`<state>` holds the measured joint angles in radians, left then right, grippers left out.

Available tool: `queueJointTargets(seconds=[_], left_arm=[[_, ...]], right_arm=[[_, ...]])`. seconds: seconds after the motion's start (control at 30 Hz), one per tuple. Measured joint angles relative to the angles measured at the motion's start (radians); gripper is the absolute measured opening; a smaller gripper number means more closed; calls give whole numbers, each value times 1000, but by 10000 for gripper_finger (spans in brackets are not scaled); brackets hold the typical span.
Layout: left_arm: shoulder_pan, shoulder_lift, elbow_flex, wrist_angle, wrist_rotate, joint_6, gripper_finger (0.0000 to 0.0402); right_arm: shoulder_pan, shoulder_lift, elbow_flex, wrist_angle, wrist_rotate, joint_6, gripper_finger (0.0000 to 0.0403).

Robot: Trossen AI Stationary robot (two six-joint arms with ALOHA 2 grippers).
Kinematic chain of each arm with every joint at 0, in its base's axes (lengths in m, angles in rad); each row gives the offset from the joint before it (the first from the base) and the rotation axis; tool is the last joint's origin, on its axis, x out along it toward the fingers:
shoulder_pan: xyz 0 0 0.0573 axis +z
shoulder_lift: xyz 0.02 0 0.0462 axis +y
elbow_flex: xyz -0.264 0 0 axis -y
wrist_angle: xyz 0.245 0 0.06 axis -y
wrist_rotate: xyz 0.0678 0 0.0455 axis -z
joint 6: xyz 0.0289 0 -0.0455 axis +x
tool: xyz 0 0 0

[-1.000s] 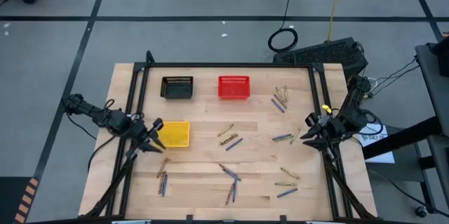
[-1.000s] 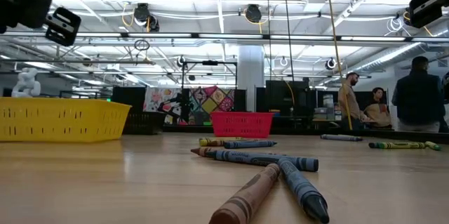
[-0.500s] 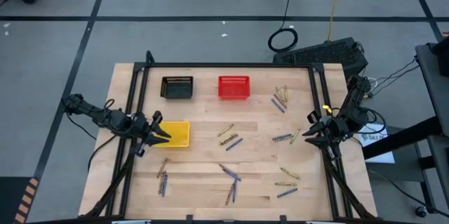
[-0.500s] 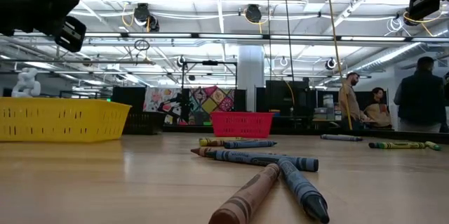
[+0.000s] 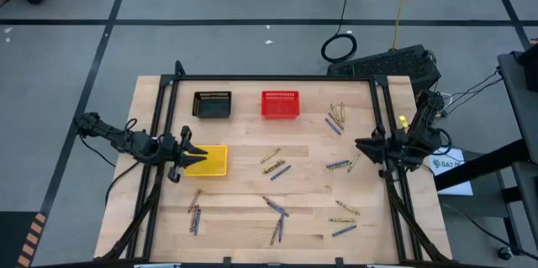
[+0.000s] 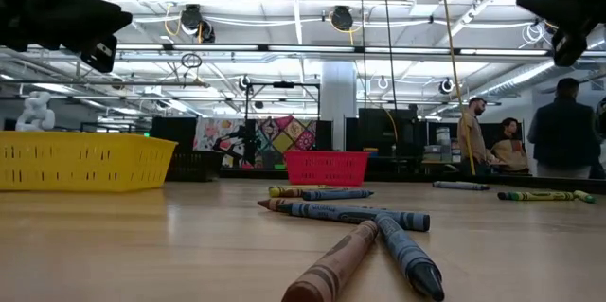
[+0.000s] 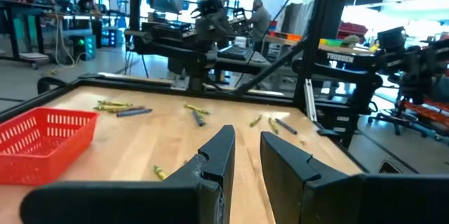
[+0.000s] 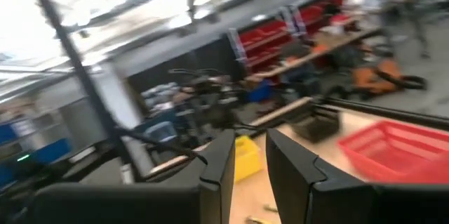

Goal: Sort crayons
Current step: Put the blue crayon into the red basket

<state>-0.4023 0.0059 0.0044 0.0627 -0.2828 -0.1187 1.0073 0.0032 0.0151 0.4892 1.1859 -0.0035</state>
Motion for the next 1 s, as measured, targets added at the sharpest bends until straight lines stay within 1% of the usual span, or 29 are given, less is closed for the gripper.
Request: queueJointTargets(seconds=[0.17,0.27,0.37,0.4,0.47,0.6,0.67,0.73,0.83,0.93,1.0], left_arm=[[0,0,0,-3,20,-57,75],[0,0,0,17,20,-57,75],[0,0,0,38,20,-49,75],[0,0,0,38,20,-23,75],[0,0,0,38,20,33,75],[3,0,0,40,13,94,75],[9,0,0,39,-40,126,75],[18,0,0,14,-136,102,75],[36,11,0,19,-215,58,75],[54,14,2,45,-303,46,75],[61,14,4,40,-317,47,75]], right_arm=[[0,0,0,8,96,0,70],[0,0,0,1,95,2,70],[0,0,0,-22,95,56,70],[0,0,0,-33,92,79,70],[0,0,0,-47,61,118,70],[0,0,0,-60,-96,159,70],[0,0,0,-60,-174,159,70],[0,0,0,-60,-225,148,70],[0,9,0,-77,-243,143,70],[0,29,0,-103,-243,141,70],[0,46,0,-117,-243,148,70]])
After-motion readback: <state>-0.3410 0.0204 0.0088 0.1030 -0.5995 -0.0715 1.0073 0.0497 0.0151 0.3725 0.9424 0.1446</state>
